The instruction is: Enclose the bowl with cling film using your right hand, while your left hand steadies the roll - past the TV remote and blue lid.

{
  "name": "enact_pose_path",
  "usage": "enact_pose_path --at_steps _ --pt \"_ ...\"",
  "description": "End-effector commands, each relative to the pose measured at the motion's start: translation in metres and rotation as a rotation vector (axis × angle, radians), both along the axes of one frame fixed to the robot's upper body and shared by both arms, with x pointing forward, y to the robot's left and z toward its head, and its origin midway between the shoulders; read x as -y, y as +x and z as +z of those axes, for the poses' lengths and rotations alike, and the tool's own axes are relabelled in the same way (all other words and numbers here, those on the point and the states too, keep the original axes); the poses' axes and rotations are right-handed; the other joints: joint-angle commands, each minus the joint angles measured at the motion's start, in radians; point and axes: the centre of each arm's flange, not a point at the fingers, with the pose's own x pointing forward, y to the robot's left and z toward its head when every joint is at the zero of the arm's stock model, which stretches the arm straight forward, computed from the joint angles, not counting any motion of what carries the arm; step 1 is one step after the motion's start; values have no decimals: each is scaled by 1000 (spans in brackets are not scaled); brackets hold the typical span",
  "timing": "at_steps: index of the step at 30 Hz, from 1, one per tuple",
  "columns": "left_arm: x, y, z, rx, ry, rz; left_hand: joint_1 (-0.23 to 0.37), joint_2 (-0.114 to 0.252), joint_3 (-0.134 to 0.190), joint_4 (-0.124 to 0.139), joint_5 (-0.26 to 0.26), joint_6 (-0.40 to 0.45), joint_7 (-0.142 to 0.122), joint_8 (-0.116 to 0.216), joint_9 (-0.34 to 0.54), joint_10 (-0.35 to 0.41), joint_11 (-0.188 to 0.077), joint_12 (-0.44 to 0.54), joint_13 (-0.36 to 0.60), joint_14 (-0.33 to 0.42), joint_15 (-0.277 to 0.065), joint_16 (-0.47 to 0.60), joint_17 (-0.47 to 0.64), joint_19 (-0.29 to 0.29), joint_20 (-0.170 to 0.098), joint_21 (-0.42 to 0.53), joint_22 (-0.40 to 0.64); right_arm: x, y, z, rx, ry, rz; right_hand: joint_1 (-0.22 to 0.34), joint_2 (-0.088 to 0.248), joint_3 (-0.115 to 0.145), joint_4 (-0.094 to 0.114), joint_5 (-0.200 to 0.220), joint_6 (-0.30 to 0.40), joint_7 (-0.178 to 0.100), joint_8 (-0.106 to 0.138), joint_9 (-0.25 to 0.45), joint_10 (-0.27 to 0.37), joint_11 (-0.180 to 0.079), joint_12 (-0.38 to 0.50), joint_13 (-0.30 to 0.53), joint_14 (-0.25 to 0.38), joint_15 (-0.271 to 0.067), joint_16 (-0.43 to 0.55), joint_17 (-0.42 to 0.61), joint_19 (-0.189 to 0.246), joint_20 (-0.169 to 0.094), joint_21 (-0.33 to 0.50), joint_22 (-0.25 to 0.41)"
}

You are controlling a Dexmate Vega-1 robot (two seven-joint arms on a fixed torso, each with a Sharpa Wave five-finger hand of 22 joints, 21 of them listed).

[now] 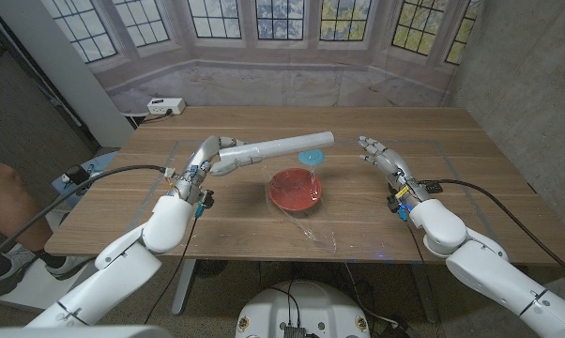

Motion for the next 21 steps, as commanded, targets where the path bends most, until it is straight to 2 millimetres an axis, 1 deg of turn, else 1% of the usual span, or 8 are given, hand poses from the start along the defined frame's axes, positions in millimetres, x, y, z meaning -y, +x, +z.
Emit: enact_pose_path --at_steps 1,2,3,4,8,16,21 --pt "7 6 4 -13 16 0 207 218 8 1 7 -2 -2 8 2 -5 -4 -6 3 -5 -4 -4 2 1 -2 1 6 -11 -31 -5 37 -94 -49 16 1 0 1 3 5 -2 7 4 7 0 8 2 18 -41 9 2 11 0 5 4" --pt "7 6 4 -15 16 1 207 218 8 1 7 -2 -2 8 2 -5 -4 -6 3 -5 -4 -4 2 1 -2 1 6 -12 -34 -5 39 -121 -58 17 2 0 1 3 7 -2 8 4 8 0 8 2 18 -42 9 2 14 0 6 4" --pt "5 7 4 -17 15 7 207 217 8 1 7 -1 -3 9 2 -5 -3 -7 3 -5 -4 -4 2 1 -4 1 6 -15 -42 -5 44 -170 -81 17 2 0 1 3 8 -1 8 4 9 0 9 2 22 -42 10 2 15 -1 7 4" --pt "5 7 4 -18 15 7 206 218 8 1 7 -1 -3 9 2 -6 -3 -7 3 -5 -4 -4 2 1 -4 1 6 -15 -42 -5 42 -172 -85 17 1 0 0 3 9 -1 8 4 10 0 9 2 23 -42 10 2 16 -1 7 4" --pt "0 9 1 -34 15 20 206 217 8 1 7 -1 -3 9 2 -7 -3 -9 3 -7 -4 -5 2 0 -4 0 6 -21 -56 -8 55 -276 -145 17 1 0 0 3 13 0 10 4 14 2 10 2 31 -42 13 2 23 -4 9 4" --pt "-7 9 -3 -51 9 34 203 218 9 2 7 -2 -3 9 2 -7 -3 -11 3 -7 -3 -6 2 0 -3 1 6 -28 -77 -14 57 -426 -219 14 2 -1 3 2 17 3 10 4 18 3 10 2 50 -42 21 4 38 -11 13 3" --pt "-10 10 -4 -56 6 40 202 219 10 2 7 -2 -2 9 2 -6 -3 -11 4 -8 -3 -7 1 0 -4 0 6 -34 -86 -18 70 -509 -243 14 2 -1 4 2 17 3 9 4 18 4 10 2 59 -41 24 4 48 -15 16 3"
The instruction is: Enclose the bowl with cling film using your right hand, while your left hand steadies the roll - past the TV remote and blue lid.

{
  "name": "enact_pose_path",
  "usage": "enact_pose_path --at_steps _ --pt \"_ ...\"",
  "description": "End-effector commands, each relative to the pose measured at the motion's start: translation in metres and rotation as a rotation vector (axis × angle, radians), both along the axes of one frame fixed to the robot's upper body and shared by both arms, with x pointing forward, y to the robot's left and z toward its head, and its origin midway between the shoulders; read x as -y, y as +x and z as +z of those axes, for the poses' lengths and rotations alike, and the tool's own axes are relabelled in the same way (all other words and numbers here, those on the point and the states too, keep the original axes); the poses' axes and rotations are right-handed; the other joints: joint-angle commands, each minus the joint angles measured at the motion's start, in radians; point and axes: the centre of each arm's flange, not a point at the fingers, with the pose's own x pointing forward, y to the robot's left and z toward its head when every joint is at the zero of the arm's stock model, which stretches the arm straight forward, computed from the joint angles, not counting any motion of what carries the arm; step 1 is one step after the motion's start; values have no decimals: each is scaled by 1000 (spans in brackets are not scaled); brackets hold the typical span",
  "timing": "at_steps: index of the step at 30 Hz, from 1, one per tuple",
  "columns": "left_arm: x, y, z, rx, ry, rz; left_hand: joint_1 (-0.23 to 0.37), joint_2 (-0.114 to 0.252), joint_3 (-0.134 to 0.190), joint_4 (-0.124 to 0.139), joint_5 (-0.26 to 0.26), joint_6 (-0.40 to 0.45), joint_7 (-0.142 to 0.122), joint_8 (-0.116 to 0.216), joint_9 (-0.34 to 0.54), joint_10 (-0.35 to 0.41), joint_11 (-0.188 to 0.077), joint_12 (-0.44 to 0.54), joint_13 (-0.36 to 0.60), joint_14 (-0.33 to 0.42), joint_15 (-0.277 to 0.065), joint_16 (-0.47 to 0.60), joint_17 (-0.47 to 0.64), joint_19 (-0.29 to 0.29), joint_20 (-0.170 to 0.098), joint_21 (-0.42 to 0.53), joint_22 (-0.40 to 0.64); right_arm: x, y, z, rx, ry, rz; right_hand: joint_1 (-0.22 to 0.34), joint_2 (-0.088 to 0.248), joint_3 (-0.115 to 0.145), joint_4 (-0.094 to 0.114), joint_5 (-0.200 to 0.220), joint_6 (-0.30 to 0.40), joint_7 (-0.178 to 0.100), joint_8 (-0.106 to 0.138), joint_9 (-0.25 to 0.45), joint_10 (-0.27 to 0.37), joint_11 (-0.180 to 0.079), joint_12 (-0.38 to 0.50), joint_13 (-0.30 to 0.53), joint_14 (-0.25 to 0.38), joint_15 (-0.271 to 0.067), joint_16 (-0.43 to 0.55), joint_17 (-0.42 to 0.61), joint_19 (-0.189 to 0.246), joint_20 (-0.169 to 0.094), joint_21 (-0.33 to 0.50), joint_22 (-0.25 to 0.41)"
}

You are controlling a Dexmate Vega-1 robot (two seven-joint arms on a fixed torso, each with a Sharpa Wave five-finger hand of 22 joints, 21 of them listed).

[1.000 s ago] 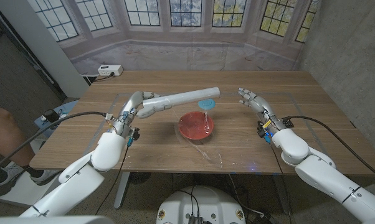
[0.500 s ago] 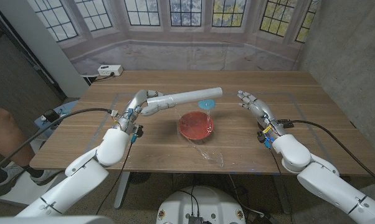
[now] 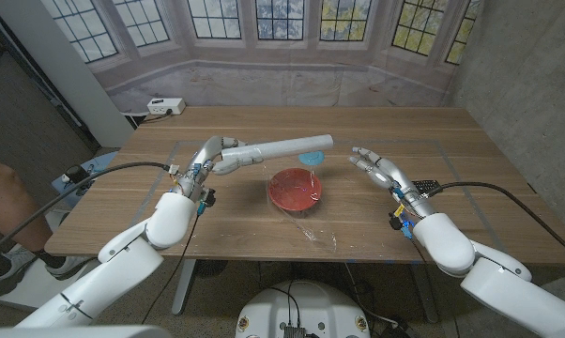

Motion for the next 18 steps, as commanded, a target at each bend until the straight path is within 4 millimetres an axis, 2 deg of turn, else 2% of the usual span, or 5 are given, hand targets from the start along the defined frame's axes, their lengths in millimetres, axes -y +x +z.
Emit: enact_pose_path --at_steps 1,18 --pt "-8 2 -3 -19 -6 20 204 217 10 2 8 0 -1 5 2 -2 1 -3 4 -2 3 -3 1 0 -4 1 6 -13 -28 -6 32 -216 -100 5 0 -1 4 2 8 1 6 4 9 3 6 2 13 -41 7 2 10 -2 8 3" --pt "-12 2 -2 -14 2 22 201 215 11 1 8 -3 -1 5 2 -4 2 -6 6 -6 2 -6 1 0 -4 1 6 -23 -40 -20 76 -390 -173 9 7 3 5 3 18 6 8 4 19 6 7 2 12 -39 5 3 25 -11 9 3"
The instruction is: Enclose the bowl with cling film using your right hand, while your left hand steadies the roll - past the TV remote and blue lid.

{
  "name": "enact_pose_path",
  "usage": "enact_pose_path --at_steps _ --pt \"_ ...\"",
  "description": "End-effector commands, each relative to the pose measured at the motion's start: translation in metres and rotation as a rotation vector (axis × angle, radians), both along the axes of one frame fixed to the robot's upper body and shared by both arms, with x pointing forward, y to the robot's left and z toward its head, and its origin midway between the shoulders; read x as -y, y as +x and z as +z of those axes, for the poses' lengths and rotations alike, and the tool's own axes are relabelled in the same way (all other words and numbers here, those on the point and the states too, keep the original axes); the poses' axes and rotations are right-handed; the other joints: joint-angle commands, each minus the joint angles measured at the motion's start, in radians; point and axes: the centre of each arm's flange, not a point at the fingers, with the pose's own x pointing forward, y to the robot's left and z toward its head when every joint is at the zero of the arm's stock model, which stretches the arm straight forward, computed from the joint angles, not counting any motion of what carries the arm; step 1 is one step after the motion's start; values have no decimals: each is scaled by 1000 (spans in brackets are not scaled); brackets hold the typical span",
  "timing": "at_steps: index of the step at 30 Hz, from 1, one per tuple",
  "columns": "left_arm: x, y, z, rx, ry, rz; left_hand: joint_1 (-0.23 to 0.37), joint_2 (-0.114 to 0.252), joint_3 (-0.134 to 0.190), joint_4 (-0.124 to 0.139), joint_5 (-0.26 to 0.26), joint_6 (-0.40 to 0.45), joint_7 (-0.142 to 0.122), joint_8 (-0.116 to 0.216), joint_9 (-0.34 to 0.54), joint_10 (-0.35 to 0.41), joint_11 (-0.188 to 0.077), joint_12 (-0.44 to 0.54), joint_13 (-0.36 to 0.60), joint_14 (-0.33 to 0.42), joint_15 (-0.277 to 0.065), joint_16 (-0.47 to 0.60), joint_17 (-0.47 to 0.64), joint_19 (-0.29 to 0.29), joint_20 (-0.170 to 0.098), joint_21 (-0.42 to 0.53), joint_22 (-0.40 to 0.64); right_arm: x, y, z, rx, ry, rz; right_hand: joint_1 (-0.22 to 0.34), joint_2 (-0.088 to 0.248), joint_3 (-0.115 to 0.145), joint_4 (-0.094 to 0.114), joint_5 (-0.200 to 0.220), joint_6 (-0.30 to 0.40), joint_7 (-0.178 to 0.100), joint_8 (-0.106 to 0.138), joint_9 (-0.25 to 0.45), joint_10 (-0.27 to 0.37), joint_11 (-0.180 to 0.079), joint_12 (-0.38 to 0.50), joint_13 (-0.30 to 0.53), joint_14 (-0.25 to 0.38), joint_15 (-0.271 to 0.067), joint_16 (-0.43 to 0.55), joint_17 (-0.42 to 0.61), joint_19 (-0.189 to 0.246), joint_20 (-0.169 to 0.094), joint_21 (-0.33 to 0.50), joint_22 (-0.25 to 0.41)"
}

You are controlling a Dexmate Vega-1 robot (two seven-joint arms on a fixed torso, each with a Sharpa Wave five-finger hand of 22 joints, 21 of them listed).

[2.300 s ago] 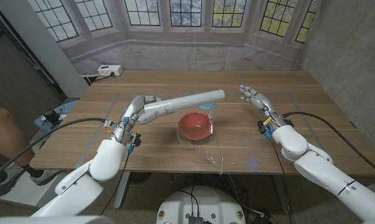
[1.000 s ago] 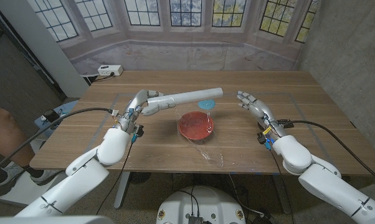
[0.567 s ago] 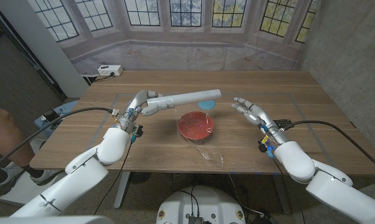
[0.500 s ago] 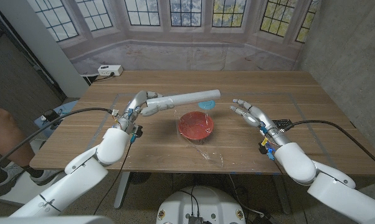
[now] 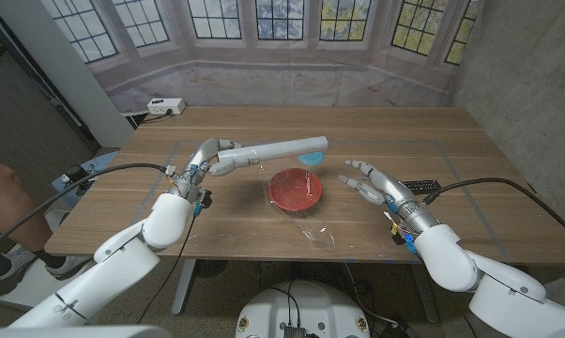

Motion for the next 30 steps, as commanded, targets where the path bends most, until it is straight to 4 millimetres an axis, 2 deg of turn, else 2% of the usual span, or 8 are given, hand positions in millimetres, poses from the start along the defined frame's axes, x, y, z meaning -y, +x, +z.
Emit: enact_pose_path --at_steps 1,7,30 --pt "-4 1 0 3 10 8 204 212 9 -1 8 -2 1 6 2 -2 3 -6 5 -6 2 -2 0 0 -5 1 6 -5 -10 -9 27 -122 -49 9 7 3 5 3 8 -4 4 4 8 -1 3 2 7 -44 3 4 8 -8 5 3" --pt "-5 2 0 1 23 11 201 211 9 0 8 -1 0 6 2 -3 4 -8 5 -6 2 -2 1 1 -6 2 6 -2 -12 -15 22 -123 -68 11 7 5 5 3 12 1 3 4 13 5 3 2 8 -38 2 4 17 -1 5 3" --pt "-15 12 8 38 74 9 193 212 12 1 8 -5 -3 6 1 -5 1 -13 6 -17 4 -12 -4 0 -9 1 6 2 -22 -37 16 -164 -98 15 7 7 4 4 17 4 3 4 18 7 2 2 12 -37 1 4 26 -7 3 2"
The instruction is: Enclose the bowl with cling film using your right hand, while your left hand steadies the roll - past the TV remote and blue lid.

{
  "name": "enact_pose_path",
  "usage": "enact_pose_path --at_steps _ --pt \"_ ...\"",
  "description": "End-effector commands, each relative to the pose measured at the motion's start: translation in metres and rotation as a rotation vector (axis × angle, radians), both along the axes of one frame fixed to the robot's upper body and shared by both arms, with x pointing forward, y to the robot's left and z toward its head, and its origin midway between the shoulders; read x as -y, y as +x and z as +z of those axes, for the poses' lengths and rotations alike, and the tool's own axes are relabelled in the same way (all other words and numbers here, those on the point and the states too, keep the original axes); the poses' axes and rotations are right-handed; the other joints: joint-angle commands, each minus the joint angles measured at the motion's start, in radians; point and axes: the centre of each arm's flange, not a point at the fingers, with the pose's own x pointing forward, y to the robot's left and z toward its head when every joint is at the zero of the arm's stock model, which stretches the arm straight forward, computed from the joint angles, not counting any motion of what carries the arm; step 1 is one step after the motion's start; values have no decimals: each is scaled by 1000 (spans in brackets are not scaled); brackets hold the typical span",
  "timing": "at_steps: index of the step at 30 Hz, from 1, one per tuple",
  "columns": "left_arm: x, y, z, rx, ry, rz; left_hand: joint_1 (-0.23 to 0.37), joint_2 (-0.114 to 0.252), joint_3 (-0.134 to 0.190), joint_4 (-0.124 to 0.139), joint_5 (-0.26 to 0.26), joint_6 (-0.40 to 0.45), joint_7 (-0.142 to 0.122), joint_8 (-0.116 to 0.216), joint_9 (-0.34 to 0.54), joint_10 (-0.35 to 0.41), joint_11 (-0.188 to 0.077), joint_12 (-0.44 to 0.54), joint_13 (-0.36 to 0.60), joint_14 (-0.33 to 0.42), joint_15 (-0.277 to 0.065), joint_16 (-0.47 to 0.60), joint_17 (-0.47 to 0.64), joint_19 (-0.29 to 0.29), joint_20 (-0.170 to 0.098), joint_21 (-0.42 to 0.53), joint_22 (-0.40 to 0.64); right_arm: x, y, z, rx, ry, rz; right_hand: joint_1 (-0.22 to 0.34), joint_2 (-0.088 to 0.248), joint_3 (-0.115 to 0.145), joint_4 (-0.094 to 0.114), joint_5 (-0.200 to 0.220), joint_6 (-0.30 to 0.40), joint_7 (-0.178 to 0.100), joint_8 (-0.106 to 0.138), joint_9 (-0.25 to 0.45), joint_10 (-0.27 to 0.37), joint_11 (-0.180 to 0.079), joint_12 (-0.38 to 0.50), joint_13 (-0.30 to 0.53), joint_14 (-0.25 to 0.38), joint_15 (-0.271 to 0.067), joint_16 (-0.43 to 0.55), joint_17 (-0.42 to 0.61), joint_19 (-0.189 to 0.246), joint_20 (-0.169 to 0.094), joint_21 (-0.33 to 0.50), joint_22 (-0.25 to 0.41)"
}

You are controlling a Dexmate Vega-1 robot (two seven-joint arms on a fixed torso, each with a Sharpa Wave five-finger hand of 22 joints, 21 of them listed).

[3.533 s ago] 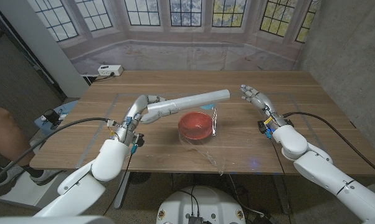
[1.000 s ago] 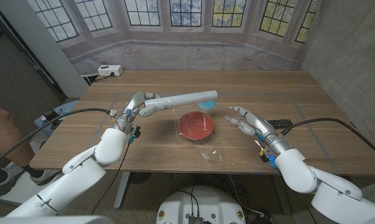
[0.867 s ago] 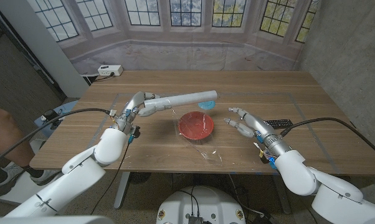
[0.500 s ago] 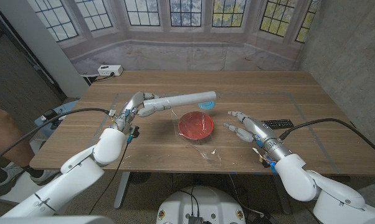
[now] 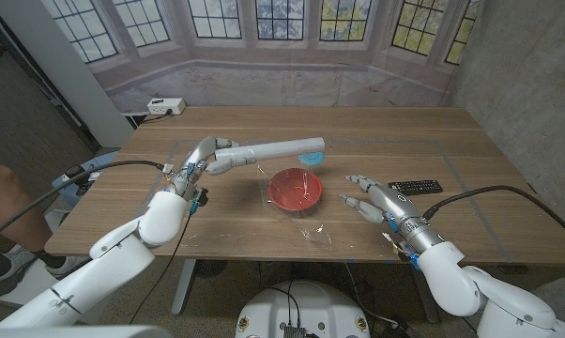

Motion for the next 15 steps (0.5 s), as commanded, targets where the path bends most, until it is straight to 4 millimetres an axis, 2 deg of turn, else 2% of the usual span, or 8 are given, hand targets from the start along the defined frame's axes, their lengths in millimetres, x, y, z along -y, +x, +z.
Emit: enact_pose_path --at_steps 1,15 --pt "-7 8 3 13 31 0 195 209 12 1 8 -3 -2 7 1 -8 1 -4 2 -3 0 -5 1 -1 -10 1 6 1 -5 -10 0 -16 -15 9 0 7 4 4 6 1 2 4 7 0 2 2 9 -34 1 4 12 1 3 2" --pt "-21 19 11 3 68 19 189 207 14 1 8 -12 -1 4 1 -22 6 -12 1 -21 0 -17 -5 -6 -12 -1 6 -2 -1 -10 -9 -23 7 8 -1 7 5 3 8 2 2 4 11 1 3 2 15 -34 3 5 21 -1 4 2"
